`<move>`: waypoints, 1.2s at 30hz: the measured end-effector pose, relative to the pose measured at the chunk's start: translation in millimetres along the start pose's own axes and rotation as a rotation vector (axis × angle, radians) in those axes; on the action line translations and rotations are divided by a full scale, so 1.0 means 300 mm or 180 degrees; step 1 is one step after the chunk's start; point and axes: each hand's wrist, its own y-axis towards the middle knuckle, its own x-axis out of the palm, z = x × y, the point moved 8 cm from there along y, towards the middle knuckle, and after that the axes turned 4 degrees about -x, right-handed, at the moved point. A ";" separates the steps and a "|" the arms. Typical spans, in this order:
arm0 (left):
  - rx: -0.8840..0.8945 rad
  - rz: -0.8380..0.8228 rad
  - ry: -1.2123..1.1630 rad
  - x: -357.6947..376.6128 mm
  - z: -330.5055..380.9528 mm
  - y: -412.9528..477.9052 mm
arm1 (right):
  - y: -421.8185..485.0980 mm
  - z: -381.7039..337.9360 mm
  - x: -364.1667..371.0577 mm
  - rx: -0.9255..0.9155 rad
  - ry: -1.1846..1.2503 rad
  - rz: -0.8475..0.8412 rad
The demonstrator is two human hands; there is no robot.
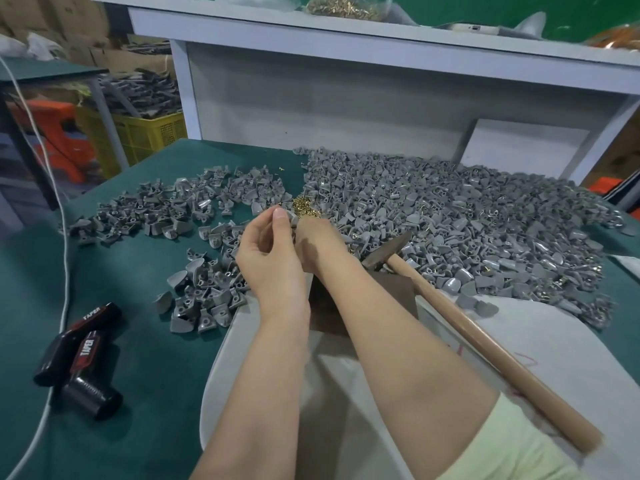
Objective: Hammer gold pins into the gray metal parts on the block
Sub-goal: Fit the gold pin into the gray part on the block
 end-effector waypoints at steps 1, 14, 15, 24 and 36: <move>-0.0003 -0.0031 0.0008 0.003 0.000 -0.001 | -0.007 0.007 -0.032 -0.0003 0.0059 0.0197; 0.1243 -0.1521 0.3811 0.178 -0.071 -0.126 | -0.415 0.390 -0.179 0.0300 0.3390 0.1287; 0.1267 -0.1571 0.4001 0.181 -0.078 -0.130 | -0.423 0.391 -0.169 0.0263 0.3439 0.1347; 0.1140 -0.1951 0.4144 0.184 -0.090 -0.138 | -0.430 0.359 -0.160 -0.0076 0.2471 0.1844; 0.1005 -0.2006 0.4444 0.170 -0.103 -0.121 | -0.407 0.315 -0.124 -0.0123 0.2149 0.1530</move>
